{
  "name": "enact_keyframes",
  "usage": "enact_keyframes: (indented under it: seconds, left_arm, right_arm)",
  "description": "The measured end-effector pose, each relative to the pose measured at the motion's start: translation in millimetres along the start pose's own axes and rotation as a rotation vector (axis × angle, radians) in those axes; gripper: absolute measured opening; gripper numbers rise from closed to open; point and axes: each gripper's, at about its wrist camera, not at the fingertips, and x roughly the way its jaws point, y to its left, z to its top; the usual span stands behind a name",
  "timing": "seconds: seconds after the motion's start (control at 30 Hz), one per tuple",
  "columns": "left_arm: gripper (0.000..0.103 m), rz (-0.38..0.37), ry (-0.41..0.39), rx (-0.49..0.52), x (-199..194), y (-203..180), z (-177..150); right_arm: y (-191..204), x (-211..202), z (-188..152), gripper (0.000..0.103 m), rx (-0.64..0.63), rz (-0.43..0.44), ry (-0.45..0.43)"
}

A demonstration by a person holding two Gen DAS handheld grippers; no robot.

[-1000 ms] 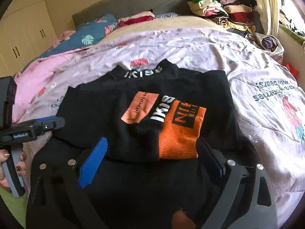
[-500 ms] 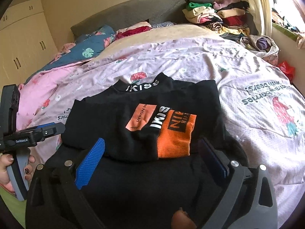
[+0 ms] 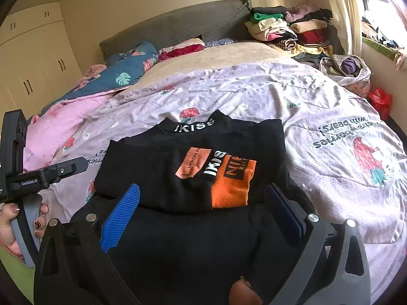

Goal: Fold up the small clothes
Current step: 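Open the left gripper and press the folded sleeves flat with both grippers, then move both open grippers along the black shirt to its hem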

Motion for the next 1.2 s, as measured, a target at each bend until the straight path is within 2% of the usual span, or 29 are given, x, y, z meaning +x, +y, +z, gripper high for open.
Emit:
enact_keyframes:
  seconds: [0.43,1.2]
  left_arm:
    - [0.093,-0.001,-0.041,-0.023,-23.4,-10.6,-24.4]
    - [0.093,0.026,-0.038,-0.08,-46.8,-5.0,-67.9]
  right_arm:
    - [5.1,-24.3,-7.4,0.098,-0.016,0.014,-0.022]
    - [-6.5,-50.0,-40.9,0.098,-0.023,0.001,0.008]
